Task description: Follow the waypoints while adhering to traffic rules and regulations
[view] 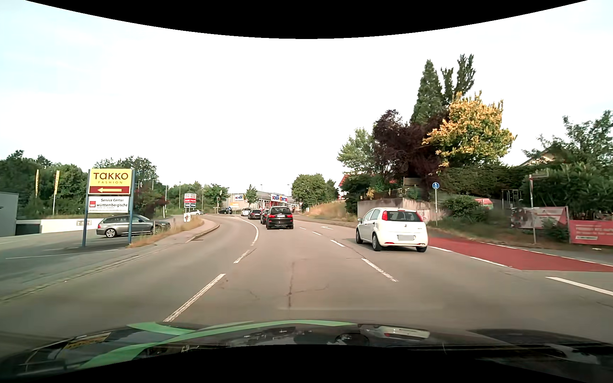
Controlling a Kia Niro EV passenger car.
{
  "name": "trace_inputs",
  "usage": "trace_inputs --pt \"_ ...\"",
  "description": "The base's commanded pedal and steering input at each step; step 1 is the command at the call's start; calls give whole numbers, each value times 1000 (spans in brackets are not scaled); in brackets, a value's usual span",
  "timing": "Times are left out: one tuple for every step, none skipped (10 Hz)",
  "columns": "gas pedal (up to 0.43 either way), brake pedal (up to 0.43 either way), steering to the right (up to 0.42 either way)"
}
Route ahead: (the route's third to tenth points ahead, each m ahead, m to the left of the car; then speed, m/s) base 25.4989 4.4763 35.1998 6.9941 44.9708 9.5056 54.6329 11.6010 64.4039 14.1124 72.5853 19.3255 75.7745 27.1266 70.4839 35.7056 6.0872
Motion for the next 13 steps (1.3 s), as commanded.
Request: trace_inputs --pt "0 0 -46" --pt "0 0 -47" --pt "0 0 -46" --pt "0 0 -47" --pt "0 0 -47" --pt "0 0 -47" --pt "28 0 -47" --pt "98 0 -47" --pt "98 0 -47" --pt "98 0 -47" --pt "98 0 -47" --pt "130 0 -47" --pt "130 0 -47"
